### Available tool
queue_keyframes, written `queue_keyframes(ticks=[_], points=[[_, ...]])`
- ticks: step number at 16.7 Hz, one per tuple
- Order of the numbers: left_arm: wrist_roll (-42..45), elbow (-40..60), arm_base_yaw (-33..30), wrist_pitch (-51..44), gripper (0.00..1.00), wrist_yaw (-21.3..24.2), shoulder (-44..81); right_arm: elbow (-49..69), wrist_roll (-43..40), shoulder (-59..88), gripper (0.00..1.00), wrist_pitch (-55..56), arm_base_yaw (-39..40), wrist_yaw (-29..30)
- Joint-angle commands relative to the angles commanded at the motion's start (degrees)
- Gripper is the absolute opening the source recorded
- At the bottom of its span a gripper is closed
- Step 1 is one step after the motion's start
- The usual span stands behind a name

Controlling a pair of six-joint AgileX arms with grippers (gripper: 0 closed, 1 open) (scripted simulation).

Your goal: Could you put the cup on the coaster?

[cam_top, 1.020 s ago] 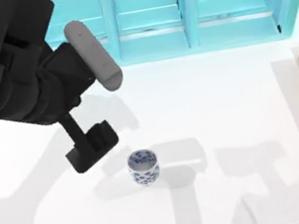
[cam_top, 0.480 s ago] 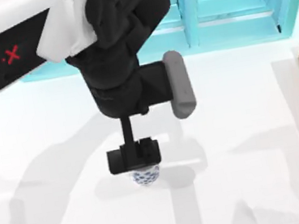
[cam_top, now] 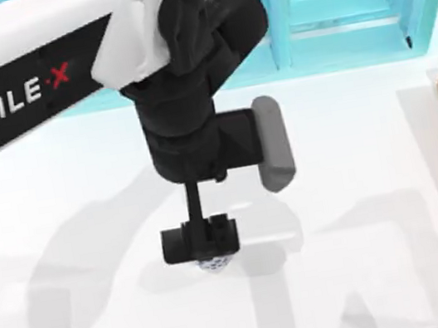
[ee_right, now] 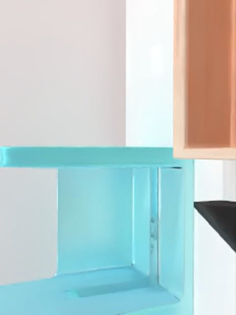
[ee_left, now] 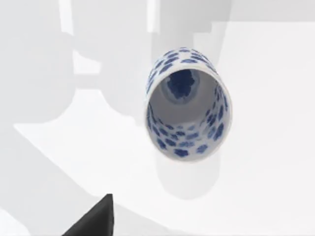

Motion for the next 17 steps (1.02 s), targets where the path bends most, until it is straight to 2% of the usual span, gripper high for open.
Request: queue_keyframes(ticks=[4,10,16,17], points=[[0.18,-3.54,-0.14,4.15,1.00,-0.01,1.01,0.00,0.00,0.00,1.00,0.00,0.00,0.00],[0.28,-14.39,-0.09,19.37,1.00,0.01,4.65,0.00,0.00,0.00,1.00,0.00,0.00,0.00],[0.33,-16.06,-0.11,21.24,1.00,0.02,5.27,0.00,0.00,0.00,1.00,0.00,0.00,0.00],[0.33,-16.06,-0.11,21.24,0.92,0.02,5.27,0.00,0.00,0.00,1.00,0.00,0.00,0.00]])
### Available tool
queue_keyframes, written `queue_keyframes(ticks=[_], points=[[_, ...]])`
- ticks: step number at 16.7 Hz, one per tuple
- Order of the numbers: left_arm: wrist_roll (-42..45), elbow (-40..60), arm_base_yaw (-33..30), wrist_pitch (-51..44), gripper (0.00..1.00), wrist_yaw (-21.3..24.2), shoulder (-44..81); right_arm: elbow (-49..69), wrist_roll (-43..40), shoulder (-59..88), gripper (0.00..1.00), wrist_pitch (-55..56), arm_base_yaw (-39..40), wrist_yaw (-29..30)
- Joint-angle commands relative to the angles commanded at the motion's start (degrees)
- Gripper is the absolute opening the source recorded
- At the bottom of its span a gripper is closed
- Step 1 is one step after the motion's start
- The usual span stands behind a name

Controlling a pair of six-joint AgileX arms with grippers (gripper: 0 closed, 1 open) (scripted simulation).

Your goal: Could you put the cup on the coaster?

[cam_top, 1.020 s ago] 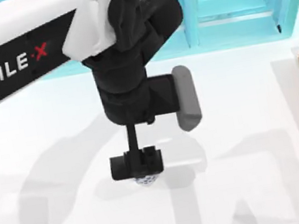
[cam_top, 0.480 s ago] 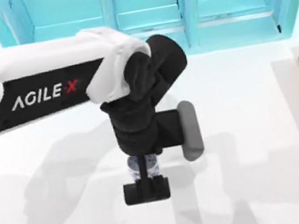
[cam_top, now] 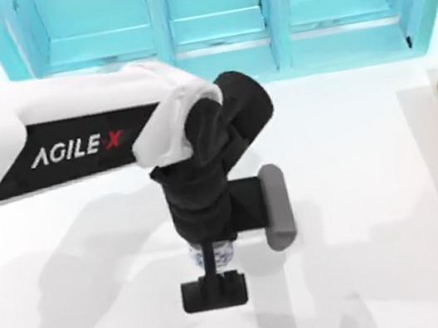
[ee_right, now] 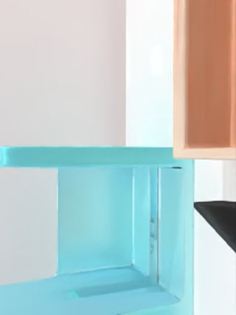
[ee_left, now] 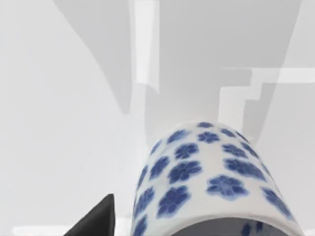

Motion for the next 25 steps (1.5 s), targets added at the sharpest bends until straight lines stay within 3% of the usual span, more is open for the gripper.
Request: queue_keyframes(ticks=[12,25], points=[[0.00,0.00,0.00,0.00,0.02,0.00,0.00,0.00,0.00,0.00,1.00,0.00,0.00,0.00],[-3.22,-2.79,1.49,-1.80,0.00,0.10,-3.36,0.00,0.00,0.00,1.00,0.00,0.00,0.00]])
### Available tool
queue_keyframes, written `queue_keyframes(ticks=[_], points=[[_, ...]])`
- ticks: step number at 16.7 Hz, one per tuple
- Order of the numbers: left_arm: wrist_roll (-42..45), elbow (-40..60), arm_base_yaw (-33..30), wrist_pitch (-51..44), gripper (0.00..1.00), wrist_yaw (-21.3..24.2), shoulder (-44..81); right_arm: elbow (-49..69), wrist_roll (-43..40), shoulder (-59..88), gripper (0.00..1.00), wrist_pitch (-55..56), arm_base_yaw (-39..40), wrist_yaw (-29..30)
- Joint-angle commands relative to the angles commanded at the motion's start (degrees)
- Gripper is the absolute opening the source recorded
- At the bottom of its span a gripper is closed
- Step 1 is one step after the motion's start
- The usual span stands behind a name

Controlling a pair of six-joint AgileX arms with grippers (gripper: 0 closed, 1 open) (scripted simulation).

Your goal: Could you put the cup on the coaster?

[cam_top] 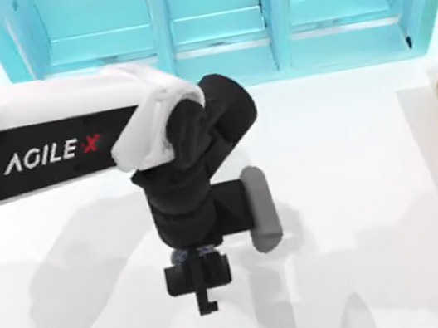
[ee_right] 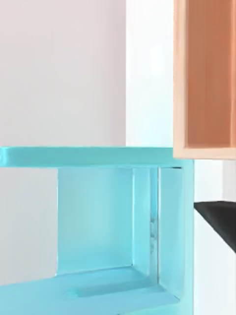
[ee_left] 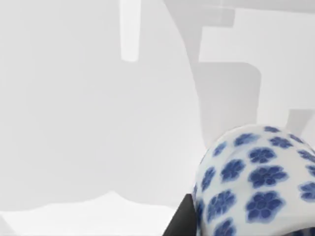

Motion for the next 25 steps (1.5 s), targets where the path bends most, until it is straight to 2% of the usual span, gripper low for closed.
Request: queue_keyframes(ticks=[4,10,14,17,25], points=[[-11.01,-6.70,6.13,-3.46,0.00,0.07,-10.13,0.00,0.00,0.00,1.00,0.00,0.00,0.00],[-41.14,-15.41,17.51,-8.16,0.00,-0.03,-26.40,0.00,0.00,0.00,1.00,0.00,0.00,0.00],[-54.85,-23.38,24.39,-11.80,0.00,0.03,-38.44,0.00,0.00,0.00,1.00,0.00,0.00,0.00],[-58.77,-27.07,26.98,-13.91,0.00,0.12,-42.31,0.00,0.00,0.00,1.00,0.00,0.00,0.00],[-58.69,-29.33,26.93,-11.76,0.00,0.14,-41.36,0.00,0.00,0.00,1.00,0.00,0.00,0.00]])
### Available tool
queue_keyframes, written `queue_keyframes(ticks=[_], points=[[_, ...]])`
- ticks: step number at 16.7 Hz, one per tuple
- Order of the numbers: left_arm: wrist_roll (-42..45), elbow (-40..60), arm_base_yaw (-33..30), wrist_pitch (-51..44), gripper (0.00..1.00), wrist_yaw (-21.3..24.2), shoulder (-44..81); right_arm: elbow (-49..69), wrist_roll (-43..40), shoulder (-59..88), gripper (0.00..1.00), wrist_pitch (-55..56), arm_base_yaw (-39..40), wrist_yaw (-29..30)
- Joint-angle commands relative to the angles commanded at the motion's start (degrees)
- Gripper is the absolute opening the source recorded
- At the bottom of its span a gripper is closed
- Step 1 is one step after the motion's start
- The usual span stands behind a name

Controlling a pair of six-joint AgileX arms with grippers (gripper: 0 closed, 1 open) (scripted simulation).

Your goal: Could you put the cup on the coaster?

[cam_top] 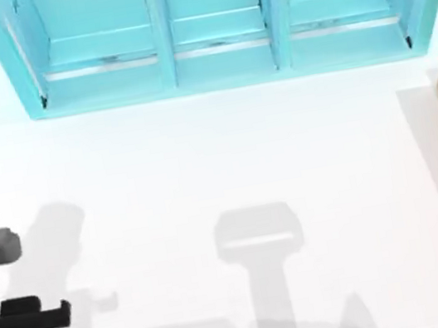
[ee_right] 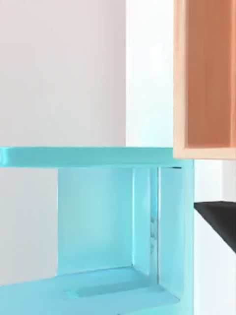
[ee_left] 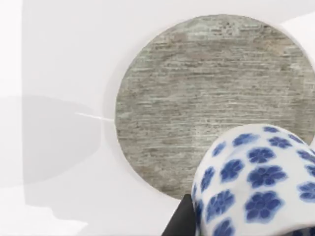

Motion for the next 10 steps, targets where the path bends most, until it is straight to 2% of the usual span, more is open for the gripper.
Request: queue_keyframes(ticks=[6,10], points=[[0.03,-8.93,0.32,13.56,0.00,-0.07,2.96,0.00,0.00,0.00,1.00,0.00,0.00,0.00],[0.05,-10.21,0.37,14.88,0.00,-0.03,3.76,0.00,0.00,0.00,1.00,0.00,0.00,0.00]])
